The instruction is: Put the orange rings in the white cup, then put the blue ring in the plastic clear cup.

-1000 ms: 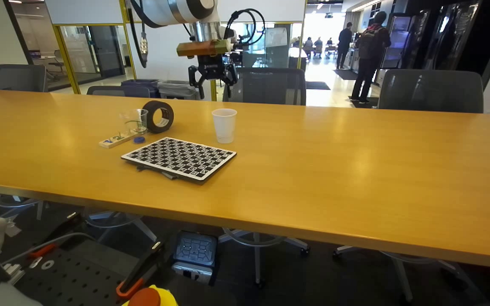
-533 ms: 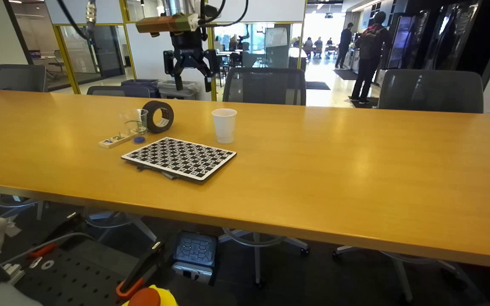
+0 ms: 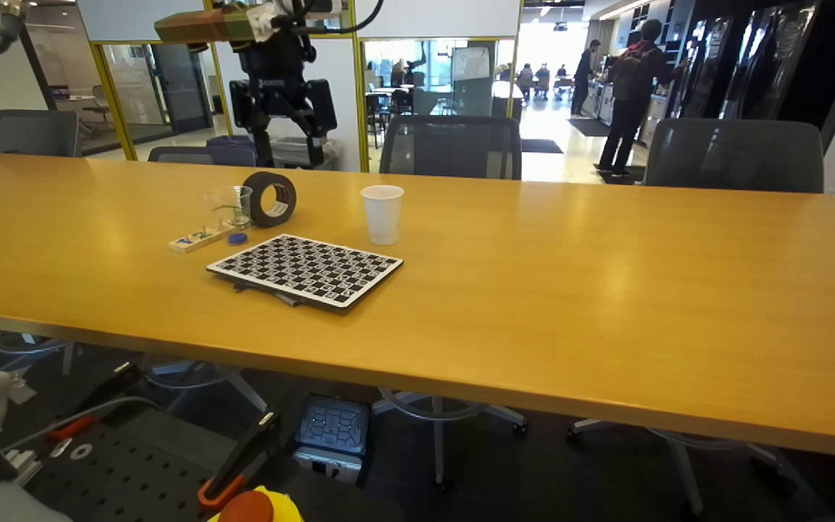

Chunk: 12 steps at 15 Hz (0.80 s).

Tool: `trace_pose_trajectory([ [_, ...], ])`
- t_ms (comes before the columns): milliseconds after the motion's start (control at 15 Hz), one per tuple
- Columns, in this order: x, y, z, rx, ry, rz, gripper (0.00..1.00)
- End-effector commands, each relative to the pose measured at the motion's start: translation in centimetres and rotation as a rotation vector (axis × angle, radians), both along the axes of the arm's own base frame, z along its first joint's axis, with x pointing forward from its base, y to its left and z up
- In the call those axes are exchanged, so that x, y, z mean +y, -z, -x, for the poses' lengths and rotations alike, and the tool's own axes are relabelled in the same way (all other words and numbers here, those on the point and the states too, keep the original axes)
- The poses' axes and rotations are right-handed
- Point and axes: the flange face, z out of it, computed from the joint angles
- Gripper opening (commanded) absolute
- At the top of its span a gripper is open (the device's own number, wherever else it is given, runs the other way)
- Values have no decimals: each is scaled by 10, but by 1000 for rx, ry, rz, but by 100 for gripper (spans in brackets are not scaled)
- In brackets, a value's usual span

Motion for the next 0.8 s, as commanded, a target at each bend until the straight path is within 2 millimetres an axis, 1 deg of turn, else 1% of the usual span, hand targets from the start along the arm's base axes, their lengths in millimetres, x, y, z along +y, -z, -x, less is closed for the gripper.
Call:
trace_pose_trajectory([
  [0, -6, -23, 24, -9, -22, -19, 100],
  [200, -7, -33, 29, 6, -46, -15, 100],
  [400, -7, -37, 32, 13, -50, -10, 100],
  [467, -8, -36, 32, 14, -32, -7, 100],
  [533, -6, -29, 27, 20, -37, -1, 100],
  [733, -6, -29, 27, 22, -36, -1, 100],
])
